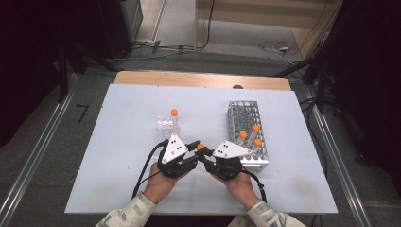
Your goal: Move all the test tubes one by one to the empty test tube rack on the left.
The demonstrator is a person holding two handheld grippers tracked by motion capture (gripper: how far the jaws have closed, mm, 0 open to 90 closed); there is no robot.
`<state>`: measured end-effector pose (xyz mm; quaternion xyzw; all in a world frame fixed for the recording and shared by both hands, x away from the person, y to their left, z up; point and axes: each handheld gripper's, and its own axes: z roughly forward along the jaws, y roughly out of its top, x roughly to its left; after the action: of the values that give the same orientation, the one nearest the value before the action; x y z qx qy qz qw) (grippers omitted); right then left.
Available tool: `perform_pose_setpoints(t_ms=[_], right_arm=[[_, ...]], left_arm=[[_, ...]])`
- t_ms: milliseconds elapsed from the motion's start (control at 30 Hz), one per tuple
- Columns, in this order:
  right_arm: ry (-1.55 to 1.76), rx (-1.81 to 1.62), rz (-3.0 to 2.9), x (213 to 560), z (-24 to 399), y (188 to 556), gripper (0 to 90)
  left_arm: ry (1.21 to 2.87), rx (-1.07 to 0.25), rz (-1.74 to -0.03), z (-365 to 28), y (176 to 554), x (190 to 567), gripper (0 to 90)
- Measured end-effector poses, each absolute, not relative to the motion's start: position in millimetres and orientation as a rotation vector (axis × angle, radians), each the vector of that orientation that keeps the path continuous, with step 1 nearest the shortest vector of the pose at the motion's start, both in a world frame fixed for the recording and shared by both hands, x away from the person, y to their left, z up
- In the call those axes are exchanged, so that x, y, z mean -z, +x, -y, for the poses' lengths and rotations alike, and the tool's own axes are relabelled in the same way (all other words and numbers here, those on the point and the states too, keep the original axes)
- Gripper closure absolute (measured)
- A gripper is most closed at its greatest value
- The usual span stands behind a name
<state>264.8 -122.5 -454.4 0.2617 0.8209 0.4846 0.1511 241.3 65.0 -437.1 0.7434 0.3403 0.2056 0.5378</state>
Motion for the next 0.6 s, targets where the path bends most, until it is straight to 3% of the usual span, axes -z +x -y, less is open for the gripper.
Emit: perform_pose_setpoints(t_ms=[233, 333, 400, 433, 600], right_arm=[[0.754, -1.398, -2.352, 453.8, 123.0, 264.5, 70.6], [0.751, -1.412, -2.349, 453.1, 123.8, 264.3, 56.9], [0.749, -1.414, -2.353, 453.1, 124.0, 264.5, 52.9], [0.751, -1.418, -2.351, 452.8, 124.6, 264.5, 46.1], [0.772, -1.418, -2.349, 450.8, 128.6, 264.3, 35.4]], left_arm=[[1.762, -0.493, -0.808, -65.1, 241.2, 436.4, 70.7], [1.761, -0.493, -0.803, -65.1, 241.3, 435.3, 70.8], [1.758, -0.493, -0.807, -65.5, 241.9, 434.4, 70.8], [1.749, -0.491, -0.814, -66.5, 243.2, 433.3, 70.9], [1.740, -0.506, -0.831, -70.0, 246.2, 429.6, 70.9]])
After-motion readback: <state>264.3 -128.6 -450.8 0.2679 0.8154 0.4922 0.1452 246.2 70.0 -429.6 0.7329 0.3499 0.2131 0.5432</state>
